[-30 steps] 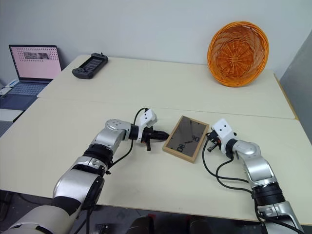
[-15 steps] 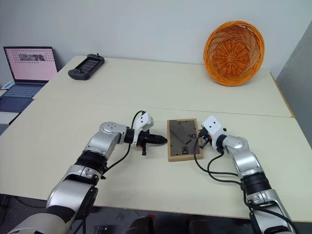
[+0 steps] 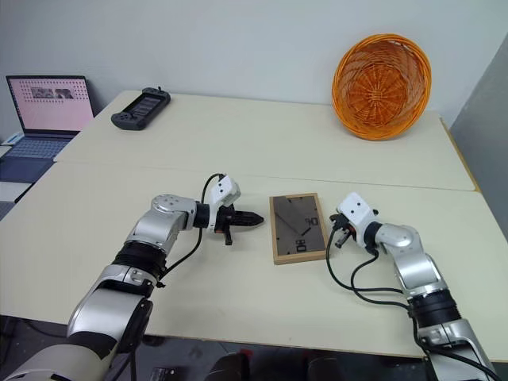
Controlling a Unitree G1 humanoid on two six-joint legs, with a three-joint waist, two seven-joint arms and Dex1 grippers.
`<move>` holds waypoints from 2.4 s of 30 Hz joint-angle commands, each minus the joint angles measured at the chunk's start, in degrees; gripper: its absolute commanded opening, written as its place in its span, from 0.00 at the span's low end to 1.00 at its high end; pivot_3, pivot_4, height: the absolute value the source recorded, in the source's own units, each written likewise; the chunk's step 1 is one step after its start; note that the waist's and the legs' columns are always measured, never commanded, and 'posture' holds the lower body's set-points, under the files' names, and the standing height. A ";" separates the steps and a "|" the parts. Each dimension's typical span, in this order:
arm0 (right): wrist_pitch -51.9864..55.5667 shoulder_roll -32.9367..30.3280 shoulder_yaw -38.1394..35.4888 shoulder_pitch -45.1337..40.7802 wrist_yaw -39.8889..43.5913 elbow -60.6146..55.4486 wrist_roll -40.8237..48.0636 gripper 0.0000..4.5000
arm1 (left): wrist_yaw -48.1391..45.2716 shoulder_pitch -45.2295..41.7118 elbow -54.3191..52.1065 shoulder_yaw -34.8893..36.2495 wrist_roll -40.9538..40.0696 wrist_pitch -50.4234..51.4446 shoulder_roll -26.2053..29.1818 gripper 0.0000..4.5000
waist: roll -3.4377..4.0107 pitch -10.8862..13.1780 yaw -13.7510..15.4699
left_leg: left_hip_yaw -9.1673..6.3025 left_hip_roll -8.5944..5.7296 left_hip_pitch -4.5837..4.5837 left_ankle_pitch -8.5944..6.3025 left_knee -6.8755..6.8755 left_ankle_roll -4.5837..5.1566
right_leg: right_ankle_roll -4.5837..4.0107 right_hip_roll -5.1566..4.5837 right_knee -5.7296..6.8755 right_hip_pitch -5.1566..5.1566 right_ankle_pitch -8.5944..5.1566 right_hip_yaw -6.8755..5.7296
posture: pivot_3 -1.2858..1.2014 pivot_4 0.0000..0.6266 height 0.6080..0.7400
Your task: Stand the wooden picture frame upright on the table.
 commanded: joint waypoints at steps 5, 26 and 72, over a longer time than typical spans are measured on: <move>-3.82 -4.18 -3.50 2.39 2.25 -3.66 1.23 0.00 | 3.37 4.77 -23.89 7.40 -12.57 32.55 4.81 0.00 | 0.00 0.00 -0.18 | -0.01 0.02 0.01 0.00 0.02 0.00 | 0.00 0.02 0.01 0.01 0.00 0.01 | 0.52 0.24 1.00; -6.89 -5.46 -3.00 4.97 4.47 -7.67 0.99 0.00 | 35.16 8.65 -32.98 26.53 -42.92 74.65 2.97 0.18 | 0.00 0.00 0.19 | -0.08 0.03 0.19 0.00 0.04 -0.02 | 0.00 -0.02 -0.07 0.27 -0.01 -0.02 | 0.52 0.24 1.00; -3.81 -1.01 -0.99 8.29 0.43 -12.62 -0.52 0.00 | 50.15 4.15 -8.66 22.99 -41.58 65.27 -7.62 0.89 | 0.09 -0.12 0.40 | 0.06 -0.04 0.60 0.01 0.01 -0.03 | 0.02 -0.05 -0.12 0.63 -0.02 0.12 | 0.52 0.24 1.00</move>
